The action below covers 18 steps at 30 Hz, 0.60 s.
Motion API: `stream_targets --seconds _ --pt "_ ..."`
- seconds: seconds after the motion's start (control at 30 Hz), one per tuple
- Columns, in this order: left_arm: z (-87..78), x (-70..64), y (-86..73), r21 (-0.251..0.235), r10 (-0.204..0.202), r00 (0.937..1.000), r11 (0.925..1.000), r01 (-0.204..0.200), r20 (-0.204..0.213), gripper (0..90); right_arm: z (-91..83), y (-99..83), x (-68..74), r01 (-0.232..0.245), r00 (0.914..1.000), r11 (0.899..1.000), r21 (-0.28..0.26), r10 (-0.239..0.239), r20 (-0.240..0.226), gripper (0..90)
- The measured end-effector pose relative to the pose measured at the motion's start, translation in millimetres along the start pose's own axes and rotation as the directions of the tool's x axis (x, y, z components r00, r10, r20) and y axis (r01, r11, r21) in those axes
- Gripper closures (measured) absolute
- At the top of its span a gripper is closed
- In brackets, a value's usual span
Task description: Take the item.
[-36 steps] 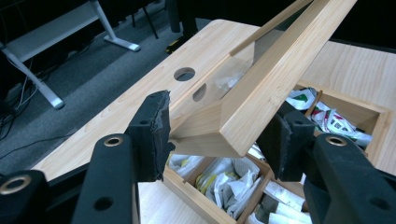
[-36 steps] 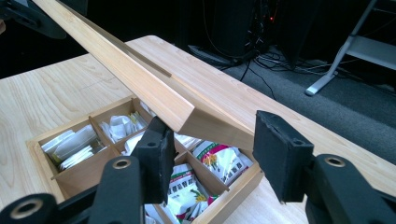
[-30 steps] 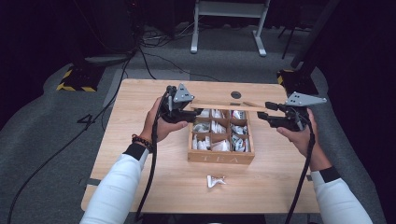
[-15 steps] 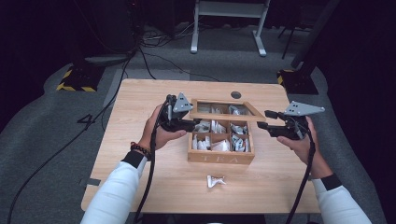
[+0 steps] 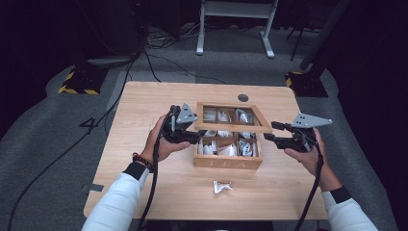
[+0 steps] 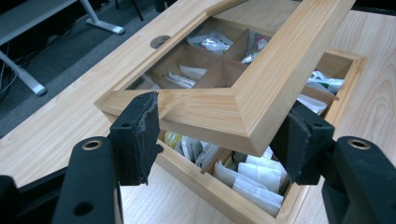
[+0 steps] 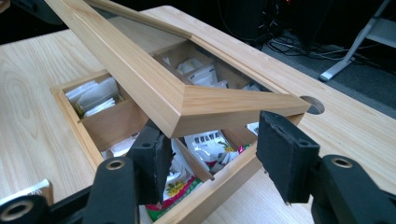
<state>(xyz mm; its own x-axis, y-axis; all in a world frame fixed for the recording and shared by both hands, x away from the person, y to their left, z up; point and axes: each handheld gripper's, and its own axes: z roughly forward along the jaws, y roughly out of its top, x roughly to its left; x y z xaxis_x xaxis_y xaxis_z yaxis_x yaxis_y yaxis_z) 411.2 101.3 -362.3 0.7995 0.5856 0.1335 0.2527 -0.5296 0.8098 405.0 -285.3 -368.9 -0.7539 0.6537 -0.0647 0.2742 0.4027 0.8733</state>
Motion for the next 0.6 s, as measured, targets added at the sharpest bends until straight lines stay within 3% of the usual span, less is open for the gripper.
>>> stream_targets --seconds 0.23,0.6 --pt "2.2 -2.8 -8.1 0.003 -0.004 0.9999 1.0000 0.004 0.013 36.9 -0.3 -5.8 7.7 0.019 0.9997 1.000 -0.015 -0.020 -0.015 45.9" --pt "4.5 -8.8 -18.6 0.020 0.007 0.9998 0.9998 -0.008 0.020 35.9 2.2 -14.5 15.8 0.029 0.9991 1.000 0.002 -0.029 -0.032 44.0"
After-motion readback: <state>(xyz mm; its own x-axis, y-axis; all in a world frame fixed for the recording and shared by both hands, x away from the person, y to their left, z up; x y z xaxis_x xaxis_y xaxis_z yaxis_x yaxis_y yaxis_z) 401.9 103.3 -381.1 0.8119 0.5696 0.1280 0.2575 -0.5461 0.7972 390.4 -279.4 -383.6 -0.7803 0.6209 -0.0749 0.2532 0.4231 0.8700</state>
